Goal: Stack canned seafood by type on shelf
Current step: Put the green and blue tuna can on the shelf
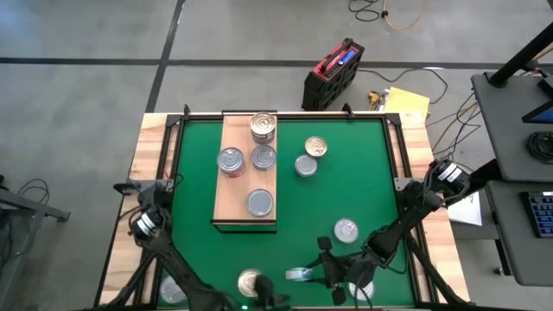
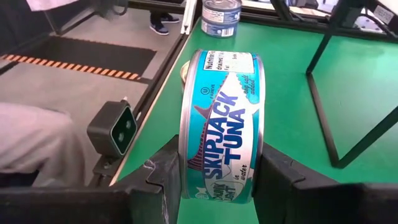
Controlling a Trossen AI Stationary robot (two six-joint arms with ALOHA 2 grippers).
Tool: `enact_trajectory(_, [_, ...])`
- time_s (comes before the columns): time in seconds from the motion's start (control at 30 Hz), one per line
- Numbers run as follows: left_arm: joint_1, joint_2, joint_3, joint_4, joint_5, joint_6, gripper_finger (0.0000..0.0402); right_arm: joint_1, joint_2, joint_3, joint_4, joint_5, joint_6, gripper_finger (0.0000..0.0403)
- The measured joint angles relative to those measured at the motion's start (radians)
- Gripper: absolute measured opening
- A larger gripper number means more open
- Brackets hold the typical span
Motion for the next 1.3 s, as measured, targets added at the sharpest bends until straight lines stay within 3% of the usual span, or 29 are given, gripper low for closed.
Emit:
enact_trajectory(0.13, [0.021,-0.001,0.003,0.182,0.174,0.238,0.0105,0.0,0.0,0.0,-0.005,-0.001,-0.017,0.0135])
enact_trajectory(0.43, [0.041,-0.031,-0.086,0.262,0.181,0.259,0.0095,0.0,0.0,-0.002,-0.004,-0.028,-0.023,0.0135])
enact_trajectory(0.7, [0.031,-0.144,-0.463,0.875,0.178,0.347,0.0095,-0.001,-0.005,-0.002,-0.008,-0.026,-0.043,0.0135])
enact_trajectory(0.83, [0.031,-0.187,-0.606,1.108,0.092,0.366,0.0095,-0.01,-0.027,-0.002,-0.005,-0.026,-0.065,0.0135])
enact_trajectory(0.93, [0.028,-0.217,-0.681,1.138,0.02,0.381,0.0095,-0.026,-0.046,-0.002,-0.002,-0.021,-0.097,0.0135])
enact_trajectory(1.07, [-0.005,-0.299,-0.74,1.163,-0.244,0.396,0.0095,-0.055,-0.097,-0.003,-0.001,-0.021,-0.137,0.0135])
enact_trajectory(1.13, [-0.024,-0.342,-0.766,1.167,-0.313,0.394,0.0095,-0.073,-0.129,-0.003,-0.001,-0.022,-0.159,0.0135])
enact_trajectory(1.2, [-0.04,-0.377,-0.811,1.16,-0.276,0.392,0.0095,-0.096,-0.161,-0.003,0.003,-0.021,-0.181,0.0135])
enact_trajectory(1.3, [-0.051,-0.435,-0.898,1.184,-0.138,0.345,0.0095,-0.13,-0.192,-0.003,0.008,-0.018,-0.22,0.0135])
